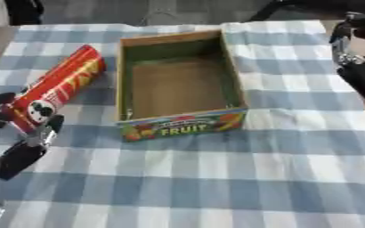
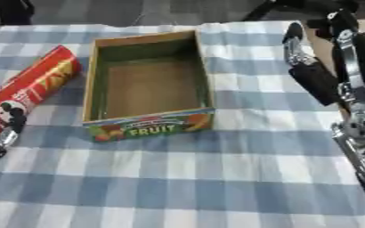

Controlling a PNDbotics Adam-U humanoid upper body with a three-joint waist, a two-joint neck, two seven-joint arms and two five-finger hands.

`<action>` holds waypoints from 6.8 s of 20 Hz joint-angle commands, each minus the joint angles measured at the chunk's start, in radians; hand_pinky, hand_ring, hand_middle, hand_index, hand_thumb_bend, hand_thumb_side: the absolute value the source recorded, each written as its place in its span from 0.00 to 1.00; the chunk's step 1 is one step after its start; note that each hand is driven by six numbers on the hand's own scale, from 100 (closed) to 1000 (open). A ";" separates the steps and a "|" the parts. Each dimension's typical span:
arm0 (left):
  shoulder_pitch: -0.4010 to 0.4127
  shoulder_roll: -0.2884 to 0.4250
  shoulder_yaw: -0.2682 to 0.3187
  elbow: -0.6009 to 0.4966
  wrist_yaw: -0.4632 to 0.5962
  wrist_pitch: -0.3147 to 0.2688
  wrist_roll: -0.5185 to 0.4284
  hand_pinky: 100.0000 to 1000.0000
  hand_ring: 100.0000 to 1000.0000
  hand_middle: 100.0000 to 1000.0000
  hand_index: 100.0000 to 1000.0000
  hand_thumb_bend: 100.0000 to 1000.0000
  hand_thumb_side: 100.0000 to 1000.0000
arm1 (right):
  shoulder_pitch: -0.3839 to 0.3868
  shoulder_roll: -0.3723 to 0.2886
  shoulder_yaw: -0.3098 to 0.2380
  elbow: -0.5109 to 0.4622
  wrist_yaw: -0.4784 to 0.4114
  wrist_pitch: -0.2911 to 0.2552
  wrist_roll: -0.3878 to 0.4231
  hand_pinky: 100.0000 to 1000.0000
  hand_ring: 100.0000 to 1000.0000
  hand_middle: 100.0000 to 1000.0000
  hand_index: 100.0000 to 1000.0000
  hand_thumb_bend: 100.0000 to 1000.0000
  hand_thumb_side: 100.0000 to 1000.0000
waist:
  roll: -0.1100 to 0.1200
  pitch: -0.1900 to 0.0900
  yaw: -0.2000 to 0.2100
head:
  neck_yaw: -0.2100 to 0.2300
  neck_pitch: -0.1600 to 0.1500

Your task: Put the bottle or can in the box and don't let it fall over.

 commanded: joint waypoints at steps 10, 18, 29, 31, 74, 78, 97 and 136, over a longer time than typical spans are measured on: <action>-0.045 0.016 0.069 0.029 -0.026 0.029 0.041 0.65 0.62 0.73 0.82 0.59 0.53 | -0.005 -0.014 -0.006 -0.019 0.008 -0.001 -0.001 0.84 0.82 0.91 0.88 0.00 0.65 | -0.002 0.007 0.000 | 0.011 -0.025; -0.139 -0.008 0.082 0.157 0.011 0.021 0.061 0.64 0.61 0.73 0.81 0.59 0.55 | -0.007 -0.011 -0.004 -0.017 0.007 -0.002 0.000 0.84 0.82 0.91 0.88 0.00 0.65 | -0.003 0.007 -0.004 | 0.019 -0.027; -0.212 0.010 0.076 0.256 0.013 -0.063 0.004 0.66 0.63 0.74 0.82 0.61 0.54 | -0.013 -0.010 -0.002 -0.016 0.006 -0.003 0.002 0.84 0.82 0.91 0.88 0.00 0.65 | -0.003 0.008 -0.013 | 0.018 -0.032; -0.213 0.019 0.076 0.263 0.006 -0.081 -0.014 0.66 0.63 0.74 0.82 0.61 0.53 | -0.013 -0.010 -0.002 -0.015 0.007 -0.003 0.002 0.84 0.82 0.91 0.88 0.00 0.65 | -0.003 0.010 -0.014 | 0.018 -0.033; -0.207 0.008 0.079 0.371 0.013 -0.121 -0.097 0.57 0.51 0.61 0.74 0.59 0.39 | -0.016 -0.003 -0.004 -0.011 0.009 0.001 -0.003 0.84 0.82 0.90 0.86 0.00 0.65 | -0.009 0.020 -0.024 | 0.020 -0.043; -0.213 0.002 0.079 0.384 0.014 -0.124 -0.084 0.54 0.47 0.57 0.72 0.58 0.37 | -0.017 -0.003 -0.005 -0.011 0.010 0.002 -0.002 0.85 0.82 0.90 0.86 0.00 0.65 | -0.011 0.021 -0.027 | 0.020 -0.049; -0.233 -0.025 0.086 0.474 -0.011 -0.139 -0.011 0.39 0.32 0.45 0.68 0.55 0.23 | -0.023 0.000 -0.007 -0.006 0.010 0.000 0.001 0.85 0.82 0.90 0.85 0.00 0.66 | -0.013 0.028 -0.035 | 0.025 -0.051; -0.248 -0.010 0.080 0.418 0.043 -0.151 0.109 0.03 0.00 0.09 0.18 0.00 0.00 | -0.023 0.001 -0.010 0.002 -0.002 -0.005 -0.007 0.85 0.80 0.88 0.84 0.00 0.65 | -0.006 0.014 -0.035 | 0.021 -0.049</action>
